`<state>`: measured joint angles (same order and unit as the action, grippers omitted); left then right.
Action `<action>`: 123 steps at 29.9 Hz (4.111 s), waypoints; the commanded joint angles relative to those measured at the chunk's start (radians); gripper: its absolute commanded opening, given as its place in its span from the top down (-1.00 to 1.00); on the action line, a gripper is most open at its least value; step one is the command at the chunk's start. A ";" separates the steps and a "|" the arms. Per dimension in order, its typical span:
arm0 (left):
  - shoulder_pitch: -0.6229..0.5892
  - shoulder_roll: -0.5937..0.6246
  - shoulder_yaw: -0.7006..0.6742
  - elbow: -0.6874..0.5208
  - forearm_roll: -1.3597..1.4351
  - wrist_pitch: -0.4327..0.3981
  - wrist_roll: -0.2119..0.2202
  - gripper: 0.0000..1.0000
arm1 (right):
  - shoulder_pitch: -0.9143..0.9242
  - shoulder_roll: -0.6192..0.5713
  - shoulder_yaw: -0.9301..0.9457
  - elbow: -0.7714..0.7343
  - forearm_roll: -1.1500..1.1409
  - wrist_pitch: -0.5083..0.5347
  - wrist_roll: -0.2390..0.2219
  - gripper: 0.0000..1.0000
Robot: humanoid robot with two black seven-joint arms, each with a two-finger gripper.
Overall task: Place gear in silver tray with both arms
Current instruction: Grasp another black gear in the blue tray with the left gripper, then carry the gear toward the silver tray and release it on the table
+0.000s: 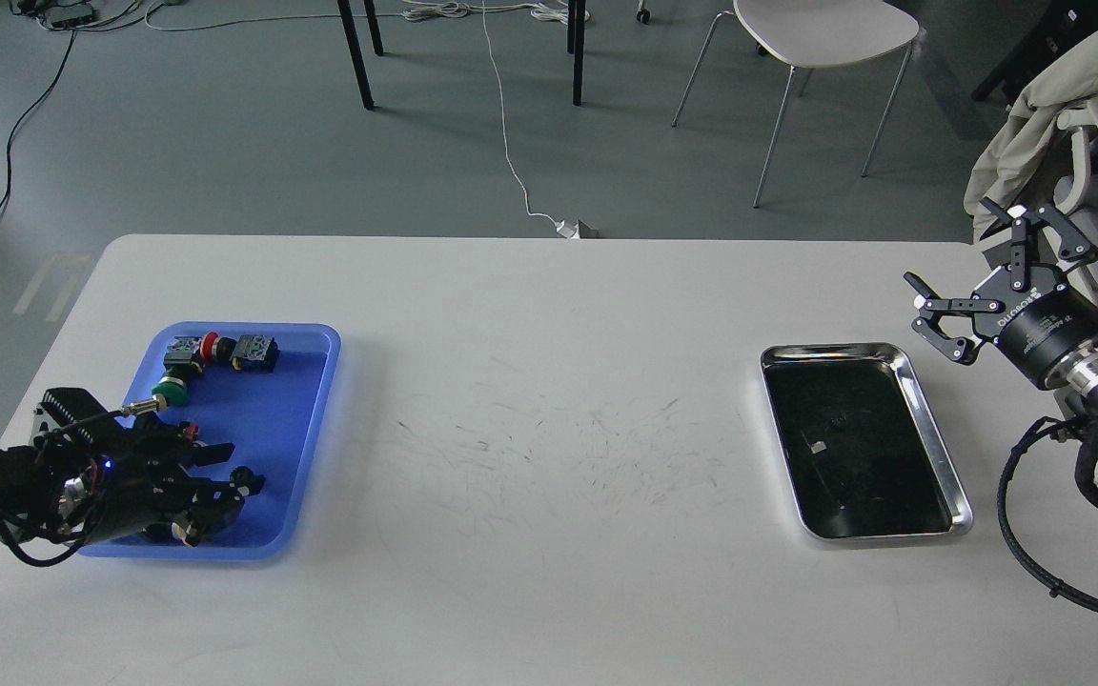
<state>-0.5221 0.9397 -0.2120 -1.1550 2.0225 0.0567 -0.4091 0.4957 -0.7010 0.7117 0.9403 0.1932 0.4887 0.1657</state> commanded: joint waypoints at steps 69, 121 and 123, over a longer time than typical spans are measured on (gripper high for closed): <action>-0.308 -0.940 0.013 0.288 -0.073 -0.006 0.105 0.83 | 0.011 -0.023 0.011 -0.126 0.000 0.000 0.000 -0.97; -0.084 -0.940 0.046 0.229 -0.125 0.095 0.067 -0.25 | 0.009 -0.022 0.015 -0.138 0.003 0.000 0.000 -0.97; -0.091 -0.940 0.046 0.222 -0.151 0.097 0.067 -0.38 | 0.009 -0.021 0.015 -0.137 0.003 0.000 0.000 -0.97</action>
<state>-0.6045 0.0000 -0.1656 -0.9220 1.9056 0.1512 -0.3431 0.5047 -0.7219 0.7271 0.8019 0.1957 0.4887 0.1657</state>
